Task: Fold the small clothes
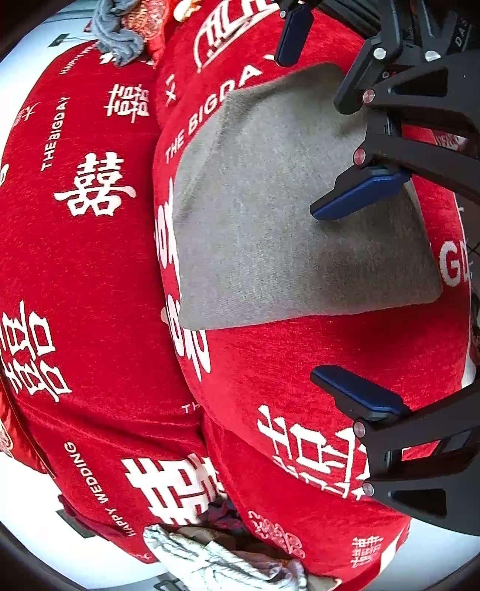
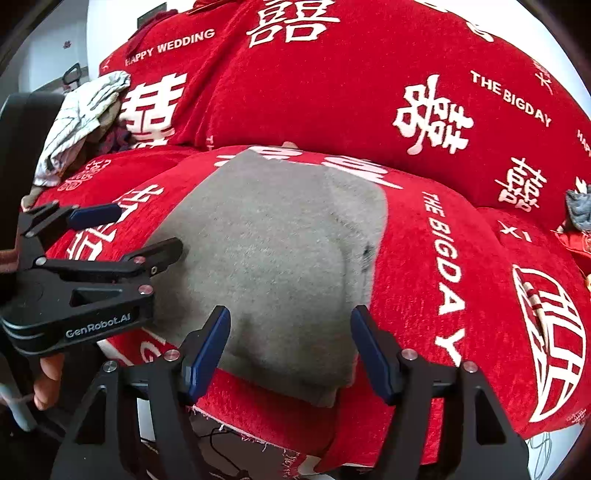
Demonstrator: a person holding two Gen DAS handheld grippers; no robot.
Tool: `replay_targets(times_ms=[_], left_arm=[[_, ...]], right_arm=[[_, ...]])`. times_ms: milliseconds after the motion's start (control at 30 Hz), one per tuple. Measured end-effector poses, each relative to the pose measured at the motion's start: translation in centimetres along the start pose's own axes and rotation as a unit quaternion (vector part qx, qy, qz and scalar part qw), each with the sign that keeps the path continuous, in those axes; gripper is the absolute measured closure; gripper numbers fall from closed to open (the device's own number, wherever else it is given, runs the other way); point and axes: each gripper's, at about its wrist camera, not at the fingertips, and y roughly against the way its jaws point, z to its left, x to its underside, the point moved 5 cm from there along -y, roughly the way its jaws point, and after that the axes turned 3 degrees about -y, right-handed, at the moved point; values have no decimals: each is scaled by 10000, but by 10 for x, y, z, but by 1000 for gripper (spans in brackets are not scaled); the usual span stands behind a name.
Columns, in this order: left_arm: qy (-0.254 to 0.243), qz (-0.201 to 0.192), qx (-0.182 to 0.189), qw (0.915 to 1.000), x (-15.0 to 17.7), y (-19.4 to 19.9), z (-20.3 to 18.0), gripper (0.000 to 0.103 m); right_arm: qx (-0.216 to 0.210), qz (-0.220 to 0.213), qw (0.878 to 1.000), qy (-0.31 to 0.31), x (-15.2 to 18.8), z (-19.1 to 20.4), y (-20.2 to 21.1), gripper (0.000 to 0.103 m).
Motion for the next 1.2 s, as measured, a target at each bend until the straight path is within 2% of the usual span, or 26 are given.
replay_targets(times_ms=[167,233,267,500,633,733,933,1200], left_arm=[[164,58,-49,9998,-1,0,5,21],[172,108,-67,9998,0,-2,5,1],[172,66,-64,9998,0,-1,6,0],[25,-17,-162,9999,1,4,-3,0],[-107,-137,-576,9982,1,8,-6,0],[-56,-151,-513,9986,2,10,-6,0],[51,91,-473,9988,6,4,-3,0],[287,-27,-437,9986,5,10,7,0]], right_arm=[[131,48,9998,-110,-5,-5,-1,32],[162,66,9998,-114,-5,-5,-1,32],[192,70,9997,-108,-5,-5,-1,32],[265,79,9996,-69,-6,-4,-1,32],[289,75,9995,-132,-7,-7,0,32],[292,79,9994,-160,-7,-8,1,32],[334,77,9993,-153,-7,-7,2,32],[377,102,9992,-101,-8,-7,4,32]])
